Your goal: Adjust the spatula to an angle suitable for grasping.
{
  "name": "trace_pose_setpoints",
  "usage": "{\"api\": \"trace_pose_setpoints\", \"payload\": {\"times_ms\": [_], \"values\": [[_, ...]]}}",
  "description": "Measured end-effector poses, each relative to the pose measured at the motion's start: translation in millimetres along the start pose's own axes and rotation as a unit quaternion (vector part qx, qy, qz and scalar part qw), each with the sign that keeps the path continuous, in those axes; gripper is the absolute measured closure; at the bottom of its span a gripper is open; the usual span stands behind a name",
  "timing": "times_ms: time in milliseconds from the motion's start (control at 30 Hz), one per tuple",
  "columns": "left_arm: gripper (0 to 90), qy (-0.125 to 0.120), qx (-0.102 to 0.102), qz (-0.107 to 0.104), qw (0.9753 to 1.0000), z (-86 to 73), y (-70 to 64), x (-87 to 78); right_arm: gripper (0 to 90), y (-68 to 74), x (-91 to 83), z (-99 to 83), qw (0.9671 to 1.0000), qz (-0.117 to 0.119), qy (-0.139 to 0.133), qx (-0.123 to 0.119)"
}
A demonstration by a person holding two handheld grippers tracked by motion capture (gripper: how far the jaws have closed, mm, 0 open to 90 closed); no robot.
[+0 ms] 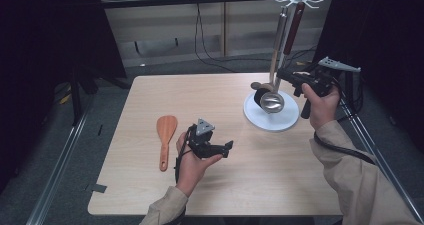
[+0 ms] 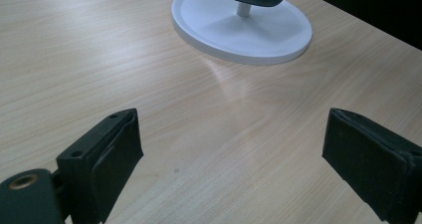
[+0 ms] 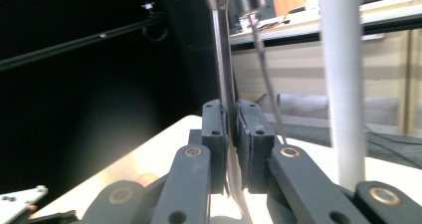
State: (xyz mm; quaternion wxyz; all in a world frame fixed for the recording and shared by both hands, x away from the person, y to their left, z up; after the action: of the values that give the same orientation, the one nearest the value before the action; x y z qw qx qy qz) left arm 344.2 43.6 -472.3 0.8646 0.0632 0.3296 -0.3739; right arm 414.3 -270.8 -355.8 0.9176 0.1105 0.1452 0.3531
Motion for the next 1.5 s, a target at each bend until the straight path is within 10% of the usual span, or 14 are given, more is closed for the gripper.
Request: {"api": "trace_pose_setpoints", "payload": {"times_ms": [967,1233,1500], "values": [[8.4,0.002,0.0,0.0,1.0,-1.4,-0.1,-1.3,59.2,-9.3,-7.8,3.4,0.9942,-0.09,-0.032,-0.05],[8.4,0.002,0.002,0.002,1.0,-1.9,1.2,-1.0,71.3,-5.5,-19.9,18.0,0.9904,-0.102,-0.078,-0.051],[8.4,0.004,0.002,0.002,1.0,-2.0,3.4,-1.7,88.9,-0.9,-24.2,36.6,0.978,-0.146,-0.129,-0.073]]}}
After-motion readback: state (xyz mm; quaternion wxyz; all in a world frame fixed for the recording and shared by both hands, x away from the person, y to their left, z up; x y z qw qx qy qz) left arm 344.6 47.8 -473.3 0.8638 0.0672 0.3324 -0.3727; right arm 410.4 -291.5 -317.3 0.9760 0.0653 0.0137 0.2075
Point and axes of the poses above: each handheld gripper's, and its own axes: x roughly forward along the jaws, z roughly out of its top, y roughly to its left, the point moved 3 cm from there along x, roughly forward along the jaws, and after that the axes turned 6 degrees about y, right-handed, at the moved point
